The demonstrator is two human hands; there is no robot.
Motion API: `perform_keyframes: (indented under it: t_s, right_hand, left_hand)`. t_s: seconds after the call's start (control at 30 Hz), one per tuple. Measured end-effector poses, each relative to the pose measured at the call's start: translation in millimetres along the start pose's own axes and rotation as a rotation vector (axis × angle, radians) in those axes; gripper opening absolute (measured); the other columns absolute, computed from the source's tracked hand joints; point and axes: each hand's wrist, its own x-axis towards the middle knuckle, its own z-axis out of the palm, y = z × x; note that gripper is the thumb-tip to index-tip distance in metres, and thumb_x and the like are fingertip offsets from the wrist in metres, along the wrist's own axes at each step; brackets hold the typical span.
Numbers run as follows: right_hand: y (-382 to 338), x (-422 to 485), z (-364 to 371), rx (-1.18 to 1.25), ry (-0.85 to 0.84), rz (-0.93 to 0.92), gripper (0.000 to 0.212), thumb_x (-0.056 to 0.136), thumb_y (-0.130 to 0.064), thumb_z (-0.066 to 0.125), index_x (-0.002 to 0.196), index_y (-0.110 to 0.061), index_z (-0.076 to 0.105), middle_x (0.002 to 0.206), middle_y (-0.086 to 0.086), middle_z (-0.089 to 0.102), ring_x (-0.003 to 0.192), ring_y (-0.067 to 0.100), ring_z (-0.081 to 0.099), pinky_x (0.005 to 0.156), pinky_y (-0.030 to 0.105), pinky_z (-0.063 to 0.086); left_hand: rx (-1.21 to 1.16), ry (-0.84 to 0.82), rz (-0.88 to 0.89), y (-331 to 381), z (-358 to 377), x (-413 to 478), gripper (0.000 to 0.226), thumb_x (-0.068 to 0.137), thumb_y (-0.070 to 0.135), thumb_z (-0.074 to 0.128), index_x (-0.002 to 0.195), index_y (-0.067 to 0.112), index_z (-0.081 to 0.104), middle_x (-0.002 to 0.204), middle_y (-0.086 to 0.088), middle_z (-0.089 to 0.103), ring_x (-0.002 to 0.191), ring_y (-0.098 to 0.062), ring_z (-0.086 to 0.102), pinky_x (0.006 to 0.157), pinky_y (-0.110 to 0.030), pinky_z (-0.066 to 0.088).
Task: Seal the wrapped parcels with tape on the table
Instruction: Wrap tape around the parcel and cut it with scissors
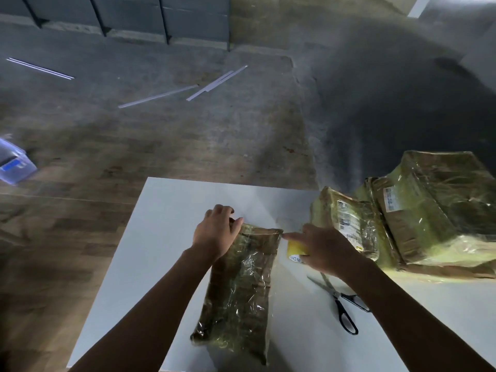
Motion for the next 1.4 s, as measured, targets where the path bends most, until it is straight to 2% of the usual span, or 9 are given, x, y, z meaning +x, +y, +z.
perform_keyframes:
  t_s: [0.13,0.23,0.37,0.6,0.9,1.03,1.13,1.27,1.4]
  right_hand:
    - [-5,0,5,0.004,0.042,-0.003,0.054,0.093,-0.031,0.053,0.144,-0.031,0.038,0.117,0.007,0.053,0.095,0.027,0.061,0.085,0.032,0.046]
    - [-8,-2,7,-0.014,0.058,0.012,0.053,0.094,-0.032,0.052,0.145,-0.030,0.036,0.118,0.006,0.053,0.098,0.027,0.061,0.086,0.033,0.046]
    - [-9,-5,10,0.056,0.091,0.010,0.054,0.094,-0.031,0.054,0.145,-0.029,0.037,0.115,0.008,0.055,0.096,0.028,0.061,0.085,0.035,0.047]
    - [-7,-8,17,0.108,0.141,0.024,0.054,0.094,-0.030,0.055,0.145,-0.027,0.039,0.116,0.009,0.055,0.098,0.029,0.061,0.085,0.031,0.045]
    - [-6,-6,25,0.150,0.161,-0.001,0.057,0.091,-0.033,0.057,0.145,-0.031,0.038,0.118,0.006,0.054,0.101,0.026,0.061,0.086,0.033,0.046]
    - [-5,-8,29,0.168,0.179,0.012,0.055,0.091,-0.029,0.059,0.143,-0.027,0.042,0.111,0.009,0.056,0.093,0.031,0.062,0.081,0.032,0.047]
    - [-6,-10,28,0.169,0.211,0.013,0.054,0.089,-0.025,0.062,0.140,-0.024,0.046,0.109,0.011,0.057,0.092,0.030,0.063,0.081,0.035,0.049]
    - [-7,-11,28,0.145,0.206,-0.033,0.056,0.063,-0.022,0.084,0.117,-0.021,0.065,0.079,0.007,0.059,0.059,0.024,0.063,0.054,0.029,0.050]
    - [-8,-12,31,0.208,0.218,0.004,0.051,0.083,-0.024,0.067,0.132,-0.020,0.053,0.097,0.011,0.058,0.080,0.032,0.064,0.070,0.036,0.050]
  left_hand:
    - [0.327,-0.056,0.343,28,4,-7,0.038,0.097,0.014,0.042,0.135,0.013,0.045,0.143,-0.007,0.041,0.133,-0.027,0.034,0.109,-0.040,0.029]
    - [0.321,-0.100,0.357,44,18,-16,0.035,0.098,0.022,0.038,0.131,0.013,0.048,0.134,-0.005,0.050,0.129,-0.023,0.041,0.117,-0.038,0.017]
    - [0.186,-0.057,0.279,42,18,-10,0.037,0.097,0.049,0.042,0.109,0.020,0.061,0.110,0.003,0.064,0.107,-0.018,0.056,0.102,-0.031,0.028]
    - [0.140,-0.110,0.219,53,11,4,0.034,0.089,0.051,0.058,0.101,0.019,0.060,0.102,0.006,0.064,0.097,-0.017,0.057,0.087,-0.032,0.033]
    - [-0.003,-0.306,0.365,44,2,1,0.043,0.090,-0.001,0.058,0.130,0.015,0.058,0.124,-0.003,0.062,0.113,-0.018,0.057,0.094,-0.026,0.046]
    - [0.071,-0.338,0.354,49,-2,3,0.034,0.091,0.005,0.058,0.124,0.015,0.061,0.121,-0.004,0.063,0.115,-0.022,0.057,0.091,-0.031,0.047]
    - [0.345,-0.136,0.419,74,-8,-6,0.042,0.093,0.009,0.054,0.134,0.016,0.049,0.138,-0.005,0.044,0.129,-0.025,0.038,0.098,-0.034,0.039]
    - [0.266,-0.112,0.285,101,-2,-28,0.031,0.097,0.031,0.045,0.121,0.014,0.053,0.120,-0.005,0.050,0.110,-0.024,0.051,0.088,-0.036,0.046]
    - [0.245,-0.299,0.168,104,6,-35,0.057,0.087,0.049,0.057,0.129,0.016,0.038,0.124,-0.008,0.040,0.104,-0.031,0.058,0.083,-0.040,0.051]
